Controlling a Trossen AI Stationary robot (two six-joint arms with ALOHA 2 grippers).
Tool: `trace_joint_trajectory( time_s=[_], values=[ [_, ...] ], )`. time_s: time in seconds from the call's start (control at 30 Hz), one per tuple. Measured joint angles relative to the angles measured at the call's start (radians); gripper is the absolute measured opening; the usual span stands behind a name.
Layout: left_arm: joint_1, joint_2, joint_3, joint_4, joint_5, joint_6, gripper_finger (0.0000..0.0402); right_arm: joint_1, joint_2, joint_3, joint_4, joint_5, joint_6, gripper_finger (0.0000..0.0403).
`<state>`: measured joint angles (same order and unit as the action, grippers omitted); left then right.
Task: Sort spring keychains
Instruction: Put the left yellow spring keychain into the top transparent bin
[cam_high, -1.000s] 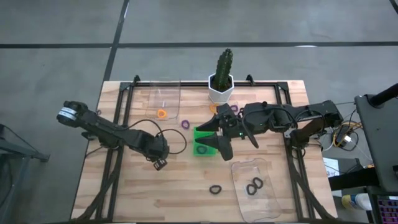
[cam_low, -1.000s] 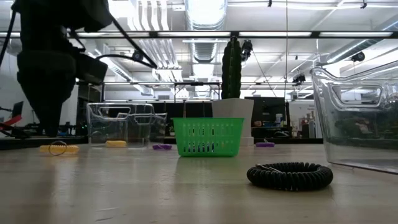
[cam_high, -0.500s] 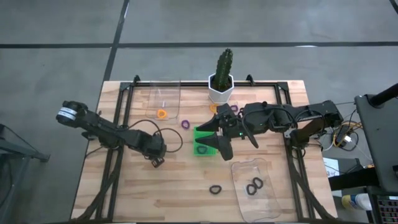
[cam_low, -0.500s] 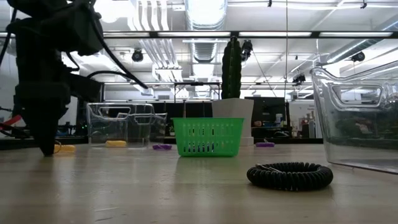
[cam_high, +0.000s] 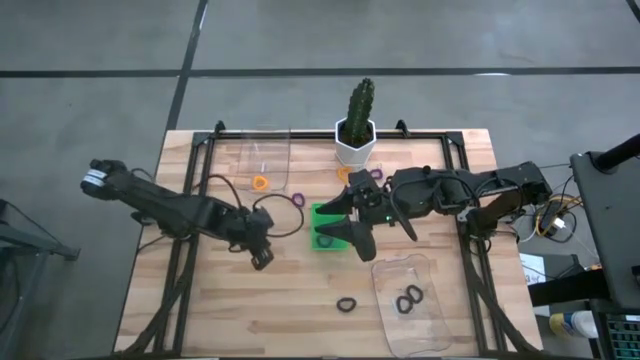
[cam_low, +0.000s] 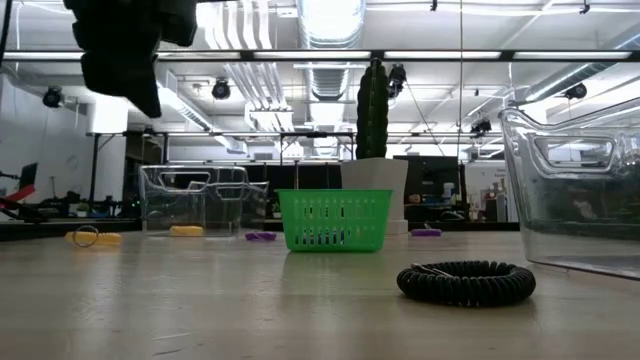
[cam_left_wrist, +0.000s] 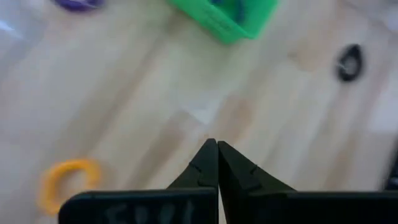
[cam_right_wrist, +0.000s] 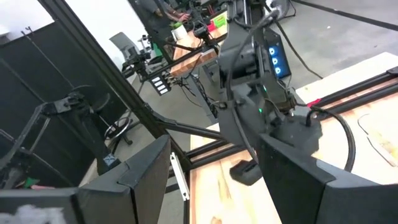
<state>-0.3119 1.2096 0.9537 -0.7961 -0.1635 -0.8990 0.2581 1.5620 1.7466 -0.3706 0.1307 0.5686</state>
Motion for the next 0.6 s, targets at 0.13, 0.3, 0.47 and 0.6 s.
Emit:
trace_joint_trajectory(
  time_s=[0.13, 0.3, 0.47, 0.6],
  values=[
    [0.019, 0.0, -0.014, -0.087, -0.047, -0.002, 0.0003, 0.0, 0.0, 0.0, 0.0, 0.0, -0.001, 0.0233],
    [0.034, 0.006, -0.098, -0.111, 0.016, -0.008, 0.0043, 0.004, 0.0, 0.0, -0.001, 0.0, -0.004, 0.0233],
    [0.036, 0.007, -0.178, -0.094, 0.034, -0.012, 0.0108, 0.018, 0.0, 0.0, -0.012, 0.0, -0.004, 0.0233],
    [0.046, 0.006, -0.227, -0.08, -0.028, 0.003, 0.015, 0.019, 0.0, 0.0, -0.016, 0.0, 0.0, 0.0233]
  ],
)
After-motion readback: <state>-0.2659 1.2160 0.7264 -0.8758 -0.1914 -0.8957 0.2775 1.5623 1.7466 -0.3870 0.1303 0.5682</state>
